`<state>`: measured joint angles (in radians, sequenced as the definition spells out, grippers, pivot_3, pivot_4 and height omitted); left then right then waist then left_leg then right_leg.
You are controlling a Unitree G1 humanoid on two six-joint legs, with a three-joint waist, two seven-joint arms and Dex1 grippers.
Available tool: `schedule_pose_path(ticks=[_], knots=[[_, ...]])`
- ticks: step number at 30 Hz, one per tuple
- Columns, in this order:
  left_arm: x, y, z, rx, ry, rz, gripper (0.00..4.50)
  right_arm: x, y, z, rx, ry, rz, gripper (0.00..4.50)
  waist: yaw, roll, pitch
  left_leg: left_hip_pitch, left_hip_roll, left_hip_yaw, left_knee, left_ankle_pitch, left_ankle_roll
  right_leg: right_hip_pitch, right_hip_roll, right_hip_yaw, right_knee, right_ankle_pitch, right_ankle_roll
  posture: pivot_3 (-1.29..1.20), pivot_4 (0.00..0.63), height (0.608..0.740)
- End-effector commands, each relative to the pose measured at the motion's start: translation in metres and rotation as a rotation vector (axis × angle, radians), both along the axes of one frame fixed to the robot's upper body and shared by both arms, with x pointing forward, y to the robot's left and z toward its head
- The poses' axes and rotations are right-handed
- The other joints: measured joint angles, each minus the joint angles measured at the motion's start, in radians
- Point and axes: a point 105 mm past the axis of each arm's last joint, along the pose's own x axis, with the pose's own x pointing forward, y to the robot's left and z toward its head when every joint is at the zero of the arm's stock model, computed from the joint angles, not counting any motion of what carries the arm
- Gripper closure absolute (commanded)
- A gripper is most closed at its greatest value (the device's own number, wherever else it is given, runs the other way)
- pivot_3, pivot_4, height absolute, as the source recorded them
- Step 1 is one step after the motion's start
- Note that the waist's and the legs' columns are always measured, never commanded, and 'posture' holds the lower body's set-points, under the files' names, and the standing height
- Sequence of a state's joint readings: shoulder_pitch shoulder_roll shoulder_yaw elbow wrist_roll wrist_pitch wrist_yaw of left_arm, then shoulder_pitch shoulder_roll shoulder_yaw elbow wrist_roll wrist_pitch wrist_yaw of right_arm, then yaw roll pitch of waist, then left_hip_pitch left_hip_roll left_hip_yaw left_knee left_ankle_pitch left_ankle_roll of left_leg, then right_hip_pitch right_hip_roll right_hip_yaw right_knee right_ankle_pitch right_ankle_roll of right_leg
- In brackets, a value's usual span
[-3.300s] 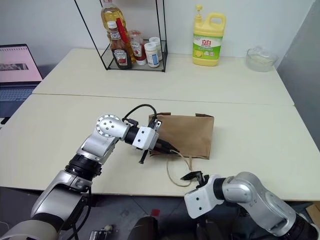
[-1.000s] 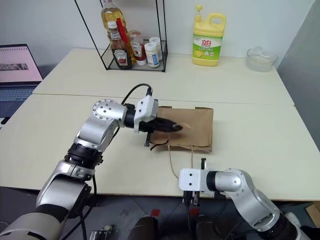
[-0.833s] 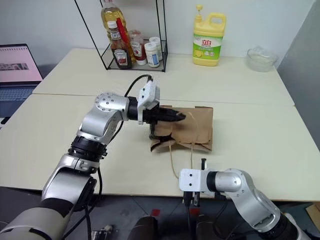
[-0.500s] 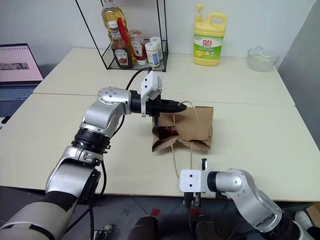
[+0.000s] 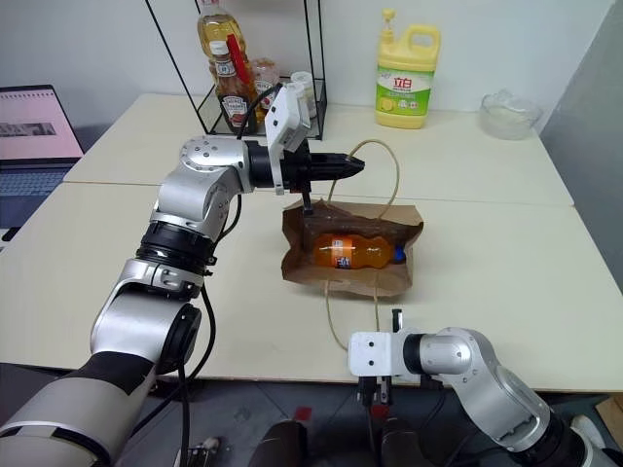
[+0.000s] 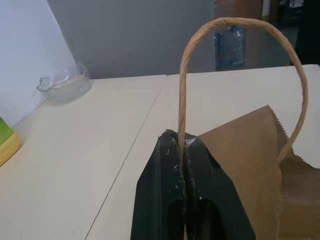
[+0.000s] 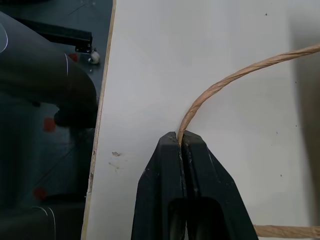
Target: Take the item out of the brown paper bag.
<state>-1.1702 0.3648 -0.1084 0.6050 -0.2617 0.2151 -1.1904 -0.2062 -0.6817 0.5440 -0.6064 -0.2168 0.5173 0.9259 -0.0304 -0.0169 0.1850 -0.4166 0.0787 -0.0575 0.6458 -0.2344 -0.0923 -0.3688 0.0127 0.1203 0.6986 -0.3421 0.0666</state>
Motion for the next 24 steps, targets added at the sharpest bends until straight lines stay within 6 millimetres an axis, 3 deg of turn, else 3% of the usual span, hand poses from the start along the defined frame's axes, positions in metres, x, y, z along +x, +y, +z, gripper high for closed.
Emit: schedule_pose_path(ticks=[1, 3, 6, 11, 17, 24], knots=[[-0.020, -0.003, 0.028, -0.060, -0.043, -0.120, 4.50, -0.013, -0.005, -0.016, -0.048, 0.088, 0.027, 4.43, 0.000, 0.000, 0.000, 0.000, 0.000, 0.000, 0.000, 0.000, 0.000, 0.000, 0.000, 0.000, 0.000, 0.000, 0.000, 0.00, 0.150, 0.740], [-0.027, -0.003, 0.026, -0.048, -0.035, -0.160, 4.50, -0.009, -0.005, -0.012, -0.030, 0.069, 0.015, 4.43, 0.000, 0.000, 0.000, 0.000, 0.000, 0.000, 0.000, 0.000, 0.000, 0.000, 0.000, 0.000, 0.000, 0.000, 0.000, 0.00, 0.150, 0.740], [-0.031, -0.002, 0.020, -0.028, -0.027, -0.180, 4.50, -0.002, -0.004, -0.004, -0.004, 0.034, 0.002, 3.90, 0.000, 0.000, 0.000, 0.000, 0.000, 0.000, 0.000, 0.000, 0.000, 0.000, 0.000, 0.000, 0.000, 0.000, 0.000, 0.00, 0.150, 0.740], [-0.035, -0.002, 0.012, -0.003, -0.034, -0.197, 4.50, 0.003, -0.007, 0.011, 0.010, -0.004, -0.009, 2.23, 0.000, 0.000, 0.000, 0.000, 0.000, 0.000, 0.000, 0.000, 0.000, 0.000, 0.000, 0.000, 0.000, 0.000, 0.000, 0.00, 0.150, 0.740], [-0.035, -0.002, 0.006, 0.003, -0.039, -0.196, 4.50, -0.005, -0.019, 0.053, 0.067, -0.031, -0.020, 0.25, 0.000, 0.000, 0.000, 0.000, 0.000, 0.000, 0.000, 0.000, 0.000, 0.000, 0.000, 0.000, 0.000, 0.000, 0.000, 0.00, 0.150, 0.740], [-0.031, -0.004, 0.008, -0.026, -0.025, -0.189, 4.50, -0.008, -0.029, 0.107, 0.252, 0.025, -0.082, 0.25, 0.000, 0.000, 0.000, 0.000, 0.000, 0.000, 0.000, 0.000, 0.000, 0.000, 0.000, 0.000, 0.000, 0.000, 0.000, 0.00, 0.150, 0.740]])
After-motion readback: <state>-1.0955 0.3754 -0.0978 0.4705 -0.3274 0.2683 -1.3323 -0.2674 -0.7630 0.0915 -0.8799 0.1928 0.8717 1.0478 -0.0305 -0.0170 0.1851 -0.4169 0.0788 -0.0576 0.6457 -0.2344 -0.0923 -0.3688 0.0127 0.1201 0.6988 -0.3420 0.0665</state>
